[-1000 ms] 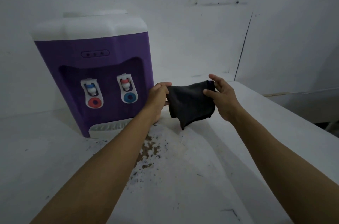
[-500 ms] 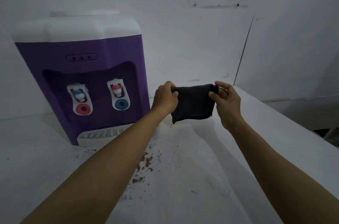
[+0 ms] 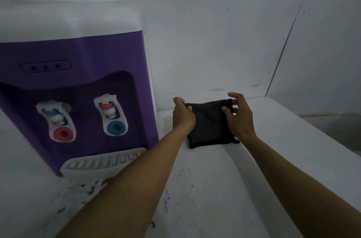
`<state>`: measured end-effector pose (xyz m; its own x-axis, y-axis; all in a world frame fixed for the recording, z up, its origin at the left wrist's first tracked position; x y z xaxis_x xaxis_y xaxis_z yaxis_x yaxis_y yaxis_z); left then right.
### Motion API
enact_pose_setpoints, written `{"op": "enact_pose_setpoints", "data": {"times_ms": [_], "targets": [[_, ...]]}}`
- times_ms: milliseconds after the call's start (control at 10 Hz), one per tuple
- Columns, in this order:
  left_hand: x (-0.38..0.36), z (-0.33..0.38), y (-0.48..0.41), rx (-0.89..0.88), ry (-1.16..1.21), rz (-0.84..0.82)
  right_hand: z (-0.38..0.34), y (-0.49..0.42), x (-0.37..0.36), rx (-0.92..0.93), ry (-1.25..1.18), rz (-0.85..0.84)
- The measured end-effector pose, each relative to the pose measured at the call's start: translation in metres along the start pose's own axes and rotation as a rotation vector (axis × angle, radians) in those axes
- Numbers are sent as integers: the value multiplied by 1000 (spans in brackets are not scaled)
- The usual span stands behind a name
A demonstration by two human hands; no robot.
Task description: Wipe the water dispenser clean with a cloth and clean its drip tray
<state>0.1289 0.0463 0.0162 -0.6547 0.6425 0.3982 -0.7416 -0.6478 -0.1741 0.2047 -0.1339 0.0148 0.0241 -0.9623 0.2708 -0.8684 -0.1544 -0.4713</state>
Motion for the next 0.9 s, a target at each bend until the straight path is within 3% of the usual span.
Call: {"op": "enact_pose_setpoints", "data": {"times_ms": [300,500,700,900], "targets": [[-31,-19,-68,-131,-245,95,54,-62,-51,-48,101,-69],[-39,-37,-79,-92,-421,134,66,-71,-71,-13,393,-122],[-34,-42,-76,-31,-559,-38,57,-67,-69,49,549,-144],[-21,-34,-53,-122,-554,-136,28,-46,-73,125,600,-227]]}}
Point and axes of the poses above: each hand's wrist, its own y-axis away from the middle knuckle, its own x-axis out of the back of the hand, z = x × y, the point moved 6 cm from there along -y, towards the middle knuckle
